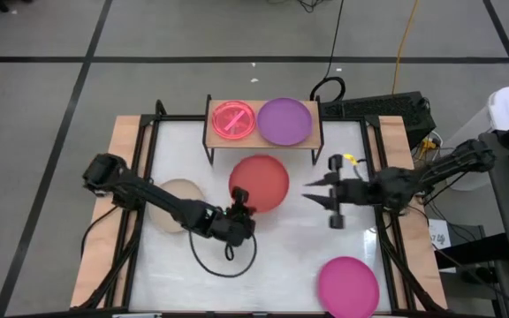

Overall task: Place and stack plates onto a shelf
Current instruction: Stack the big orange plate on top of the big purple plate on the shelf

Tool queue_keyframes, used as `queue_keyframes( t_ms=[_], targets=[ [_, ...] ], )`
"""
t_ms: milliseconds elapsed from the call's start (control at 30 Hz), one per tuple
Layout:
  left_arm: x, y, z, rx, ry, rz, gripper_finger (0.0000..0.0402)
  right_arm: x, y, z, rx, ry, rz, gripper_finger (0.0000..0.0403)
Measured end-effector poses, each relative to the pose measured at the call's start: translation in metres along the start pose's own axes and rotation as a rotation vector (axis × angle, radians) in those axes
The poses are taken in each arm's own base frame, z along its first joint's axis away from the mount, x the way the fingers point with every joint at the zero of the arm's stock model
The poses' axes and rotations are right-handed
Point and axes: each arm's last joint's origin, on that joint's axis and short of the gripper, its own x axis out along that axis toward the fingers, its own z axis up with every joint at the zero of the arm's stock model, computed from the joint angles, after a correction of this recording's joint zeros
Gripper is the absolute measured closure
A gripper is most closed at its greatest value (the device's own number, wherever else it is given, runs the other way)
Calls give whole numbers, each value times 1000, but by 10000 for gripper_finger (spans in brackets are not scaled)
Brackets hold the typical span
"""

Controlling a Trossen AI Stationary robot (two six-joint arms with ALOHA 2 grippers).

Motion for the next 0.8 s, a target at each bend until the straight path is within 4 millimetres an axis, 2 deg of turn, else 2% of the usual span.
queue_keyframes(
  t_ms=[67, 167, 400, 600, 700, 800],
  targets=[
    [-8, 16, 0, 47, -8, 48, 389, -10, 1, 11, 12, -60, 58, 310],
    [-9, 50, -4, 101, -7, 106, 389, -21, 2, 18, 16, -122, 134, 310],
    [14, 132, -19, 151, -39, 270, 389, -36, 3, 4, 29, -199, 140, 310],
    [24, 191, -25, 121, -72, 196, 389, -43, 2, -2, 2, -260, 124, 310],
    [28, 215, -26, 92, -51, 164, 389, -45, 1, 0, 5, -266, 123, 310],
    [34, 229, -26, 76, -38, 128, 389, -45, 1, -1, 5, -259, 125, 310]
  ],
)
